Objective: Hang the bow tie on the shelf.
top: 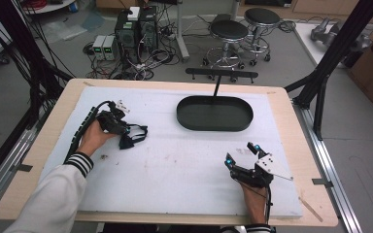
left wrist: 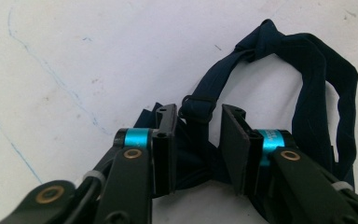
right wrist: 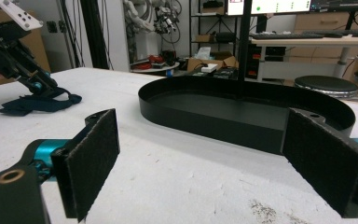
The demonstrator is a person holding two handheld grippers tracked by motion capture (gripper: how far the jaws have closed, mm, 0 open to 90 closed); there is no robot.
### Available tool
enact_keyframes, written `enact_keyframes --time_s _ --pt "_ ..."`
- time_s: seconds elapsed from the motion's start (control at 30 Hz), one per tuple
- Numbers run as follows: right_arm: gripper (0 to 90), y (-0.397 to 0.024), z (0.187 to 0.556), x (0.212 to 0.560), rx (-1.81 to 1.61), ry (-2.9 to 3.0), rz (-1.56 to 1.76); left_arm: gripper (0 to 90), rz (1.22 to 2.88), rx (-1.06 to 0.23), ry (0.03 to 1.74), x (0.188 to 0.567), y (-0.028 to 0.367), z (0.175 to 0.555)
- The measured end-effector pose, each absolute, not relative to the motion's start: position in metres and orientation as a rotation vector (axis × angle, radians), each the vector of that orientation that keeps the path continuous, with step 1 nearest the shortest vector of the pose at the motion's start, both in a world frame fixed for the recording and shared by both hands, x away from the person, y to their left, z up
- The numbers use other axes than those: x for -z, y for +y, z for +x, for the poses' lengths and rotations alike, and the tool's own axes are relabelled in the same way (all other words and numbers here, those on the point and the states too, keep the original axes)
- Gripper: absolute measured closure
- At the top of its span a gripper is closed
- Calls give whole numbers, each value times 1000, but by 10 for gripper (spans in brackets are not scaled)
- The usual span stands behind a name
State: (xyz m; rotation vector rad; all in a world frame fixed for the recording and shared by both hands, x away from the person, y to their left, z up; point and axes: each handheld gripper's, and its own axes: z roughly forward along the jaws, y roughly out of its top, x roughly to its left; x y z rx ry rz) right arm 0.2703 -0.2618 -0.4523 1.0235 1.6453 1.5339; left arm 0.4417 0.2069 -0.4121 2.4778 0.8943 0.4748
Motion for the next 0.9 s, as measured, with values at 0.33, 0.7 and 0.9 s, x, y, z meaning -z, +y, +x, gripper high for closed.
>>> enact_keyframes --time_s 0.33,0.7,0.9 --pt "106 -262 271 452 -1534 1643 1020 830 2470 -471 960 417 202 443" --pt "106 -262 271 452 -1537 1644 1020 859 2441 -450 993 412 205 442" --pt "106 -263 271 452 -1537 1643 1017 859 2366 -476 983 403 208 440"
